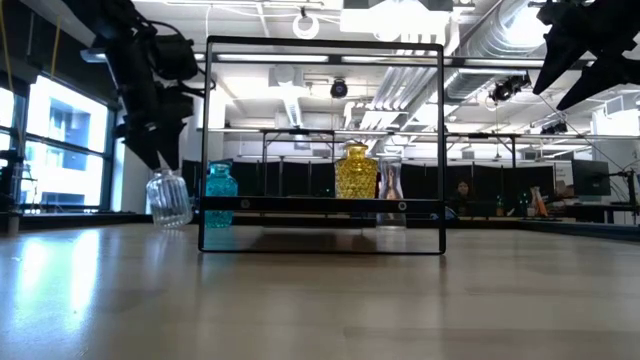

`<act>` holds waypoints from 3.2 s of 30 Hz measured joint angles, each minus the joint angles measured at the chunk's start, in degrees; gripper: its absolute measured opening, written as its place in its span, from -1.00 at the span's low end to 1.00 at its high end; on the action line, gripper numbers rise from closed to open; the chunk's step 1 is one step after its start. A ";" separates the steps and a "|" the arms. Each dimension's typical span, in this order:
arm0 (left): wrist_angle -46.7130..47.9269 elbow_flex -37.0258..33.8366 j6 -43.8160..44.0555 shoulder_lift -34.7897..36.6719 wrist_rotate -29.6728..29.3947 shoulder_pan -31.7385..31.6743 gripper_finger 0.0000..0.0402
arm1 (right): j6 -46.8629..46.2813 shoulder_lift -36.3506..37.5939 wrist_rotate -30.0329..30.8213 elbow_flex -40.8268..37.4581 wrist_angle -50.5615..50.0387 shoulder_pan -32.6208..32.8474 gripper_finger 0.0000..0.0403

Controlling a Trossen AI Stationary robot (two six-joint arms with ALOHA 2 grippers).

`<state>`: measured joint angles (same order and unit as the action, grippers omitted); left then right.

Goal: Sort vases onto shelf
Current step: Put the top left transparent flower vase on the shelf aligned with the other transparent flower vase

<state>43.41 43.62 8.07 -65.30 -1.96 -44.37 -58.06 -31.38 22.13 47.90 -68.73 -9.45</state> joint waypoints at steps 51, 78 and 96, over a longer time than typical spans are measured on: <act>0.35 6.60 2.79 -8.19 1.84 4.58 0.33 | 1.47 0.00 -1.14 0.02 0.00 0.00 0.21; 0.03 6.58 2.30 -11.13 2.91 5.08 -0.24 | 1.55 0.00 -1.09 0.02 0.00 0.00 0.21; 3.26 6.56 2.84 -8.61 3.07 5.08 -0.29 | 2.33 0.00 -1.05 0.02 -0.01 0.00 0.21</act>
<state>46.68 50.17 10.90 -73.91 1.11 -39.29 -55.73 -31.38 21.08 47.92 -68.74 -9.45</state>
